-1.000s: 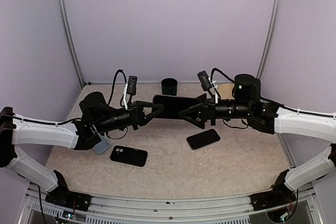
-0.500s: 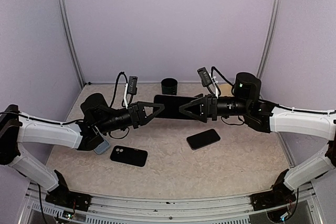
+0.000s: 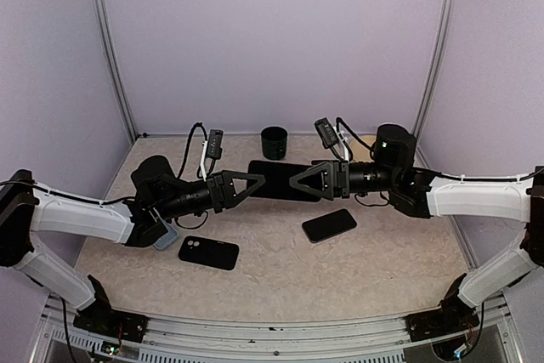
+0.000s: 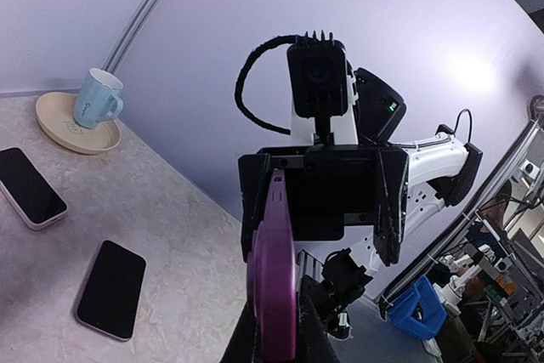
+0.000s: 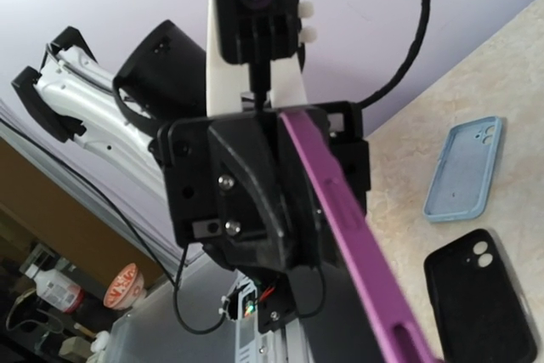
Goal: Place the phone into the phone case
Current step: Pass from the left arm to the right
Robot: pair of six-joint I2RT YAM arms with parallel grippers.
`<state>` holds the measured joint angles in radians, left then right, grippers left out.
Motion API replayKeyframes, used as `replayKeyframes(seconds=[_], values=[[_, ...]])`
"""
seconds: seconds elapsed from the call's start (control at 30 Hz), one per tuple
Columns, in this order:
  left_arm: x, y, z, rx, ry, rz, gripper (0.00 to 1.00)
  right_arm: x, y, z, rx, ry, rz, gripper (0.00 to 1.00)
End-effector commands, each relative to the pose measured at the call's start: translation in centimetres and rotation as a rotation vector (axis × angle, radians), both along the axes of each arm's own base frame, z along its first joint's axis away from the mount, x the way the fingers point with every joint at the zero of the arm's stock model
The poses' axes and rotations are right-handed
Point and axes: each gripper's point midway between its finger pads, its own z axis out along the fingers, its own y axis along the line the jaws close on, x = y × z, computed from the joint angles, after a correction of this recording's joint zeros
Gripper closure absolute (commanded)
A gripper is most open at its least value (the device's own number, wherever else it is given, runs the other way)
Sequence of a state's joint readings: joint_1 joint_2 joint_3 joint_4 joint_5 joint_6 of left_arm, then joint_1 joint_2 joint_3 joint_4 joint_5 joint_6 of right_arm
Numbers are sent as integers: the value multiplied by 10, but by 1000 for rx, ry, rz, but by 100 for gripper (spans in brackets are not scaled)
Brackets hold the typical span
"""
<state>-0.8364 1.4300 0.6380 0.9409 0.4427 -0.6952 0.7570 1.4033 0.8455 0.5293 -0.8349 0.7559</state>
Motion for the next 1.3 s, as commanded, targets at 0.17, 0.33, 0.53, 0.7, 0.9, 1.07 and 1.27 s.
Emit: replayKeyframes(seconds=[0.17, 0.33, 0.53, 0.7, 0.9, 1.07, 1.27], values=[[30, 17, -3, -25, 20, 127, 100, -9, -1, -2, 19, -3, 72, 44], [32, 16, -8, -23, 40, 124, 100, -11, 0, -5, 21, -7, 97, 63], [35, 18, -11, -35, 66, 121, 100, -14, -1, -8, 27, -19, 110, 79], [37, 19, -11, -55, 86, 112, 100, -14, -2, -7, 31, -28, 114, 91], [37, 19, -14, -53, 101, 105, 90, -15, -3, -7, 32, -33, 115, 100], [37, 20, -16, -48, 105, 100, 65, -14, -4, -6, 34, -39, 112, 100], [37, 24, -21, -14, 113, 120, 33, -10, -9, -5, 23, -47, 85, 100]])
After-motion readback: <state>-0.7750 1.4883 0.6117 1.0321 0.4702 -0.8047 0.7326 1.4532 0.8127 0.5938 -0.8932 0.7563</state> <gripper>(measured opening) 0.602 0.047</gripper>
